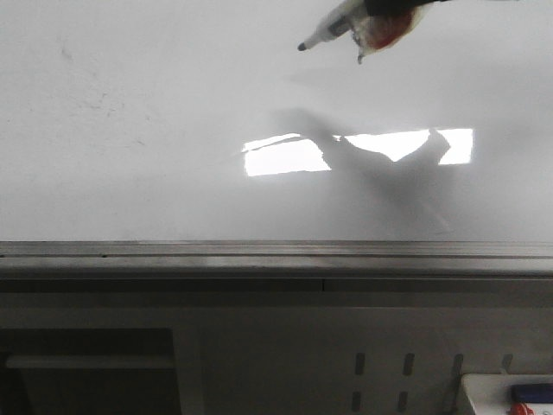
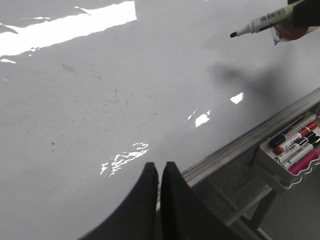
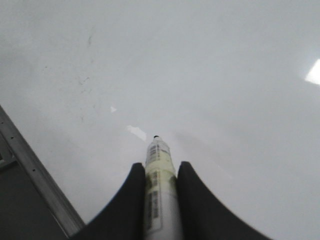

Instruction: Write number 4 on whiteboard

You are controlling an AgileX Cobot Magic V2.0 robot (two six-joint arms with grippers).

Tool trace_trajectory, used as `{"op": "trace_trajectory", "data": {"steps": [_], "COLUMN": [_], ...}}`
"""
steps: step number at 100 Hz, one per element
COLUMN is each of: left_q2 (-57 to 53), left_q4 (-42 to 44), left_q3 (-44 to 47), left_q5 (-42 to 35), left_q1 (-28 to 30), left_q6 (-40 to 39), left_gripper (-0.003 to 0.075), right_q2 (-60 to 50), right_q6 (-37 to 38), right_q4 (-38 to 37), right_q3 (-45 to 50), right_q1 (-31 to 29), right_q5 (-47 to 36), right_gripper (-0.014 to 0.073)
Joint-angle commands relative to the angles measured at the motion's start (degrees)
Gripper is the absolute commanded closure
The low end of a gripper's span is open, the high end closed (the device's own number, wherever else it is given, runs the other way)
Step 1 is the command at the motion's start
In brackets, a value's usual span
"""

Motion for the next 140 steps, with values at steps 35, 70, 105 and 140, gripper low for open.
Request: {"op": "trace_trajectory", "data": {"steps": [35,70,105,140], "left_q2": [0.3,0.3,0.3,0.3], "left_q4": [-3.8,-3.8,-3.8,-4.2], "left_q3": [-1.5,-1.5,-1.5,-1.5], "left_q5": [-2.9,-2.9,-2.9,-2.9], "left_q1": [0.2,0.2,0.2,0.2], "left_q6": [-0.6,-0.5,-0.5,-0.5], "left_gripper": [0.0740,0.0740,0.0740,0.0740], "right_q2": [4.8,9.7,11.9,15.7], "right_q6": [-0.1,-0.1,-0.1,-0.1], "right_q4": [0.4,0.4,2.8,5.7], "right_q3": [-4.7,-4.7,-4.7,-4.7], "right_q1": [-0.1,-0.1,2.4,5.5], "right_q5": [-7.1,-7.1,-0.2,-4.1], "right_gripper": [0.0659,0.0658,0.0658,0.0658]}}
